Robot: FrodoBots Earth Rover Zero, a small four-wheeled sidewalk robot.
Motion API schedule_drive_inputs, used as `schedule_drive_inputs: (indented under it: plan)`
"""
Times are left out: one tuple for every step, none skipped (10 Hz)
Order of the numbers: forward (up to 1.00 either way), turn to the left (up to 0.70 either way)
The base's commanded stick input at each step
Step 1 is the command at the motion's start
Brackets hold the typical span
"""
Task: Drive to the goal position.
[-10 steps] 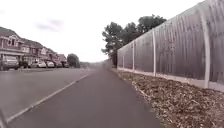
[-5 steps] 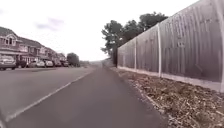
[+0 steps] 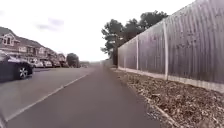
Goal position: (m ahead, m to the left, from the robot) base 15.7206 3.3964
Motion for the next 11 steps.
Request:
schedule_drive_inputs:
  plan:
    - [1.00,0.00]
    - [1.00,0.00]
    - [1.00,0.00]
    - [1.00,0.00]
    - [1.00,0.25]
    - [1.00,0.23]
    - [1.00,0.11]
    - [1.00,0.04]
    - [1.00,0.00]
    - [1.00,0.00]
    - [1.00,0.00]
